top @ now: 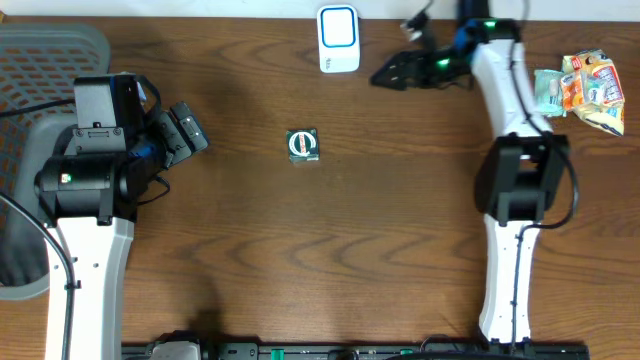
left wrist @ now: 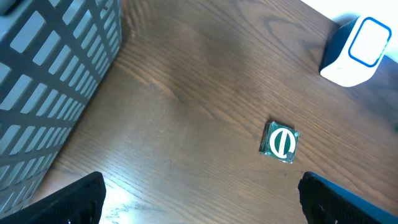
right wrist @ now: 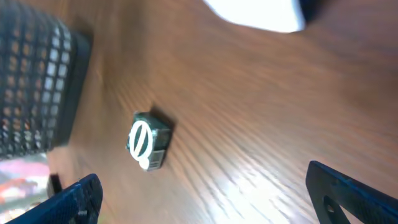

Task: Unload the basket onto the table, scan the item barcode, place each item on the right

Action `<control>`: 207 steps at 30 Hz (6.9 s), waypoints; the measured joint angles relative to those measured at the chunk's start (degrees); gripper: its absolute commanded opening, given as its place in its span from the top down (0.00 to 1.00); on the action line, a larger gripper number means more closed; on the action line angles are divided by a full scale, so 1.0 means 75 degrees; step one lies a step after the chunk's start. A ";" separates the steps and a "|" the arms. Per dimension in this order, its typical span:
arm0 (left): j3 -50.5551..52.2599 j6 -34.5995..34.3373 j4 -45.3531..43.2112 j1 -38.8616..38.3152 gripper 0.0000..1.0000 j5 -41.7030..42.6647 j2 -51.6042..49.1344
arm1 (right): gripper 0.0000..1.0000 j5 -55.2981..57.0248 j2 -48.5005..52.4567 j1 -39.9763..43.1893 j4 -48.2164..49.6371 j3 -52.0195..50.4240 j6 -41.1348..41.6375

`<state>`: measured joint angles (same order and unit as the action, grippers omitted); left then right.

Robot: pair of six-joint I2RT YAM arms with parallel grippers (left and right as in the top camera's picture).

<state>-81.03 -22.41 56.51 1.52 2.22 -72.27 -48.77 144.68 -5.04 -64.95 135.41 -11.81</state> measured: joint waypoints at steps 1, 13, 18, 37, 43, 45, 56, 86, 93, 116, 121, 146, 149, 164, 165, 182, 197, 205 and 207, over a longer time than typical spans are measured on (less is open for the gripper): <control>0.0000 0.0000 0.0000 0.0000 0.02 0.0000 0.0000 | 0.01 0.0169 0.0000 -0.0204 0.0003 0.0000 0.0058; 0.0000 0.0000 0.0000 0.0000 0.02 0.0000 0.0000 | 0.01 0.4386 0.0000 -0.2734 0.0224 0.0000 0.2739; 0.0000 0.0000 0.0000 0.0000 0.02 0.0000 0.0000 | 0.01 0.5520 0.0000 -0.3520 0.0082 0.0000 0.3774; 0.0000 0.0000 0.0000 0.0000 0.02 0.0000 0.0000 | 0.66 0.7665 0.0000 -0.4774 -0.0187 -0.0093 0.5898; 0.0000 0.0000 0.0000 0.0000 0.02 0.0000 0.0000 | 0.99 0.7734 0.0000 -0.4881 0.0055 -0.0154 0.6047; 0.0000 0.0000 0.0000 0.0000 0.02 0.0000 0.0000 | 0.99 0.7749 0.0000 -0.4954 0.0192 -0.0189 0.6044; 0.0000 0.0000 0.0000 0.0000 0.02 0.0000 0.0000 | 0.99 0.7766 0.0000 -0.5260 0.1236 -0.1139 0.6000; 0.0000 0.0000 0.0000 0.0000 0.02 -0.0003 0.0000 | 0.91 0.7962 -0.1329 -0.3649 0.0606 -0.1591 0.5910; 0.0000 0.0000 0.0000 0.0000 0.02 0.0000 0.0000 | 0.99 0.7714 -0.1276 -0.3733 0.1807 -0.1609 0.5901; 0.0000 0.0000 0.0003 0.0000 0.02 0.0000 0.0000 | 0.99 0.8096 -0.0525 -0.3759 0.0495 -0.1667 0.5724; 0.0000 0.0000 0.0003 0.0000 0.02 0.0000 0.0000 | 0.99 0.8154 -0.0527 -0.3759 -0.0262 -0.1664 0.5706; 0.0000 0.0000 0.0000 0.0000 0.02 0.0000 0.0000 | 0.99 0.7781 -0.0565 -0.3873 0.1244 -0.1696 0.5619; 0.0000 0.0000 0.0003 0.0000 0.02 -0.0003 0.0000 | 0.99 0.7772 -0.0463 -0.3911 0.0982 -0.1699 0.5590; 0.0000 0.0000 0.0003 0.0000 0.02 0.0000 0.0000 | 0.99 0.7860 -0.0769 -0.3287 -0.1029 -0.1702 0.5222; 0.0000 0.0000 0.0003 0.0000 0.02 0.0000 0.0000 | 0.95 0.7866 -0.0892 -0.3223 -0.1058 -0.1702 0.5152; 0.0000 0.0000 0.0003 0.0000 0.02 0.0000 0.0000 | 0.99 0.7452 -0.1836 -0.2754 -0.0985 -0.1696 0.4421; 0.0000 0.0000 0.0003 0.0000 0.02 0.0000 0.0000 | 0.99 0.7105 -0.0484 -0.3191 -0.1195 -0.1711 0.4057; 0.0000 0.0000 0.0003 0.0000 0.02 0.0000 0.0000 | 0.99 0.8172 -0.0466 -0.2669 -0.1763 -0.1719 0.4170; 0.0000 0.0000 0.0003 0.0000 0.02 0.0000 0.0000 | 0.99 0.8271 -0.0562 -0.2448 -0.1786 -0.1719 0.4211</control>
<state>-81.03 -22.41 56.53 1.52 2.22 -72.27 13.26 140.46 -23.40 -78.35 122.52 19.77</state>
